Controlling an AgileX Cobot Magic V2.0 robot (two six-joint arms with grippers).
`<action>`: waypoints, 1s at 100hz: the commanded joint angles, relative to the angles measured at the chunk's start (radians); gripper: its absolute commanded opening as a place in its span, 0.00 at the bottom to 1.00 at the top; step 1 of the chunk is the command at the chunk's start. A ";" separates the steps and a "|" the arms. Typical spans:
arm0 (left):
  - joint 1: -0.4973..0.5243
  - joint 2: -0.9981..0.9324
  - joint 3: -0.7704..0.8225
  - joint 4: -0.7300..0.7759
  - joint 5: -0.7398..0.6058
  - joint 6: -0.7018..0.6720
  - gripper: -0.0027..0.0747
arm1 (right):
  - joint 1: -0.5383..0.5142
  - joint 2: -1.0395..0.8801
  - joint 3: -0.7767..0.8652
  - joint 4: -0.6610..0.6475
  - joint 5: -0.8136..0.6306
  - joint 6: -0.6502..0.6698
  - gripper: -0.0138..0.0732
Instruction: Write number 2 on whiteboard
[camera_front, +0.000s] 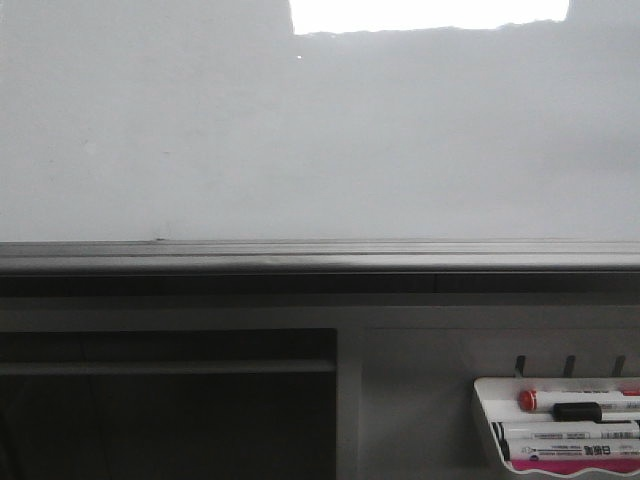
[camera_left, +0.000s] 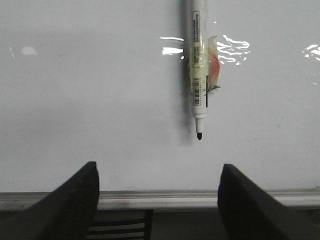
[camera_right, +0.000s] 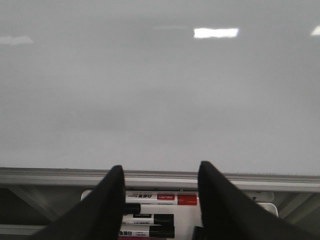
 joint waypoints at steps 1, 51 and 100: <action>-0.009 0.049 -0.038 -0.050 -0.114 0.000 0.67 | -0.008 0.015 -0.035 0.001 -0.081 -0.002 0.54; -0.147 0.345 -0.061 0.006 -0.370 0.000 0.67 | -0.008 0.015 -0.035 0.001 -0.083 -0.002 0.54; -0.135 0.507 -0.174 0.010 -0.360 0.000 0.57 | -0.008 0.015 -0.035 0.001 -0.083 -0.002 0.54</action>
